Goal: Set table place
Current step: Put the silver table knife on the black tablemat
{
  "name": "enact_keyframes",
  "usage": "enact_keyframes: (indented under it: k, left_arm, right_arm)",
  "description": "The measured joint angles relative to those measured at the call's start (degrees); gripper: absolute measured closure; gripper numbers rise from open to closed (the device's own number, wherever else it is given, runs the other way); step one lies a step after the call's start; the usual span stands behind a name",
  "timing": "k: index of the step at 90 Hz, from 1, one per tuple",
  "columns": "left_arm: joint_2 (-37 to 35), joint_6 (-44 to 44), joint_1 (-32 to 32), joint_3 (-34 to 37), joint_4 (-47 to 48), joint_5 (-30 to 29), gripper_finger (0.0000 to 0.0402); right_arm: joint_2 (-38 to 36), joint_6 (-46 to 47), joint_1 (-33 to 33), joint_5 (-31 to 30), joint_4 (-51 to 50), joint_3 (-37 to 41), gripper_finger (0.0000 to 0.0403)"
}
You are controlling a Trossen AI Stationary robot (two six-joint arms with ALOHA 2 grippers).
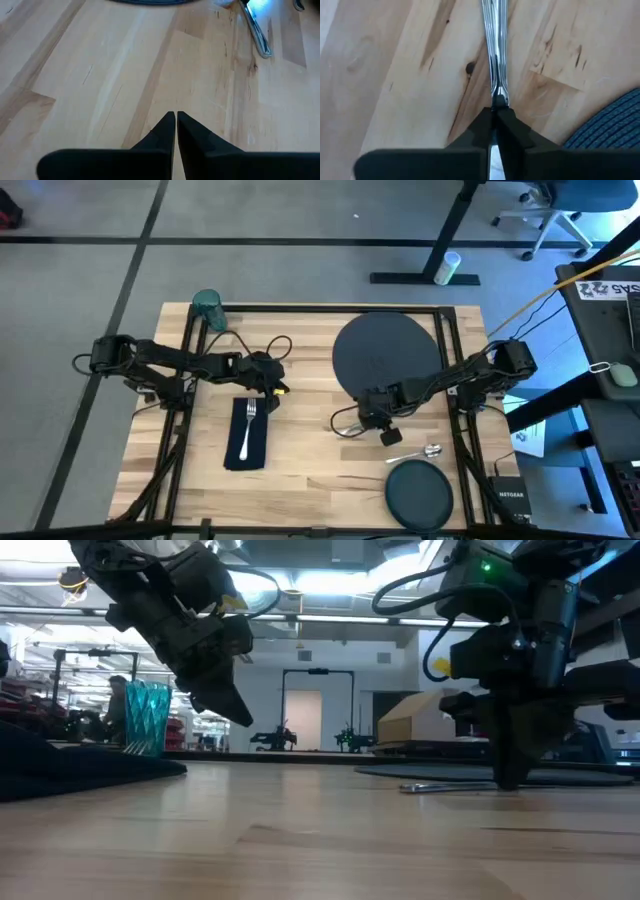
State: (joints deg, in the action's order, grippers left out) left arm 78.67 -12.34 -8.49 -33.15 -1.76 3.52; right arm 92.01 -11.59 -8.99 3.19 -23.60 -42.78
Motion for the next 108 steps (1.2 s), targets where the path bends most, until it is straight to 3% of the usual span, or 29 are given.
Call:
enact_keyframes:
  k: [31,63,92,108]
  left_arm:
    - [0.00,0.31,0.00,0.00,0.02,0.01,0.0401]
    - [0.00,0.33,0.00,0.00,0.04,-0.01,0.0401]
    - [0.00,0.35,0.00,0.00,0.07,0.00,0.0401]
    - [0.00,0.33,0.00,0.00,0.41,0.01,0.0401]
  right_arm:
    - [0.30,1.37,-2.20,-3.87,-5.88,-6.42,0.0403]
    - [0.19,-0.14,-2.84,-13.54,-16.27,-13.56,0.0403]
    - [0.17,-2.13,3.57,-22.80,-26.61,-12.95,0.0403]
    - [0.17,-2.35,6.73,-21.35,-27.86,-12.88,0.0403]
